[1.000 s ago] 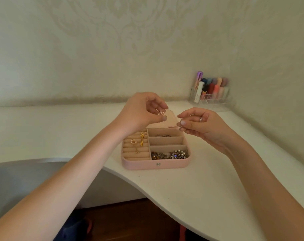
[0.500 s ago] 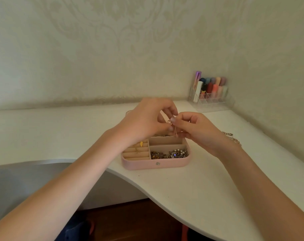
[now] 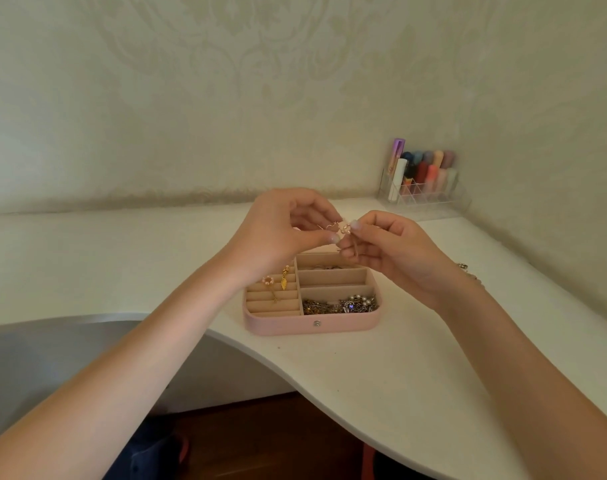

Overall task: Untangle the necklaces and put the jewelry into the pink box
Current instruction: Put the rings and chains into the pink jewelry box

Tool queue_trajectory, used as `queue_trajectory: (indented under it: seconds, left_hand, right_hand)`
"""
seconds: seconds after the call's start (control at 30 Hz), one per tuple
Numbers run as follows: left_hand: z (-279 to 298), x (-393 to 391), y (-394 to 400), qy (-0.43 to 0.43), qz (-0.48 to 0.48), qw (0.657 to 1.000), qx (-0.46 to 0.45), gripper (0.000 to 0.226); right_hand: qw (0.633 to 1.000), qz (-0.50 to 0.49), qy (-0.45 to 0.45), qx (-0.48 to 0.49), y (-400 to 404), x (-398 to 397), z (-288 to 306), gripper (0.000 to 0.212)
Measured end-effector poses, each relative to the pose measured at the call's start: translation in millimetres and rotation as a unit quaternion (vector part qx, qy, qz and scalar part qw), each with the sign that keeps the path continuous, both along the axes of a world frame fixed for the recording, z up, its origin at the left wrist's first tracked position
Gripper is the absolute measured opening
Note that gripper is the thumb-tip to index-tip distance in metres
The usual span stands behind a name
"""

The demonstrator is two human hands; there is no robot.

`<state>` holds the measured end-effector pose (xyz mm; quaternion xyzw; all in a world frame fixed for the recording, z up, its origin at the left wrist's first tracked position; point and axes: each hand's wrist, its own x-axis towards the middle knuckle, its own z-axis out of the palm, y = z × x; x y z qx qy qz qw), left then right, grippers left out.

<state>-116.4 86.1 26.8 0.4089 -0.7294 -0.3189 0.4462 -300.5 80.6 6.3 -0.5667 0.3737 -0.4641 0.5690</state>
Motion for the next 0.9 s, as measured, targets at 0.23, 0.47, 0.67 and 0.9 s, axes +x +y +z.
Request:
queue_trajectory:
  seconds: [0.23, 0.47, 0.67, 0.9]
  left_hand:
    - [-2, 5, 4, 0.097, -0.025, 0.991, 0.094, 0.016]
    - [-5, 6, 4, 0.198, -0.051, 0.944, 0.259, 0.017]
    - [-7, 3, 2, 0.325, -0.064, 0.860, 0.388, 0.029]
    - [-13, 5, 2, 0.247, -0.042, 0.916, 0.312, 0.013]
  right_hand:
    - [0.999, 0.002, -0.033, -0.004, 1, 1, 0, 0.011]
    - [0.999, -0.025, -0.016, -0.021, 1, 4, 0, 0.007]
    - [0.996, -0.054, 0.033, -0.058, 2, 5, -1, 0.008]
    - [0.989, -0.085, 0.067, -0.098, 2, 4, 0, 0.008]
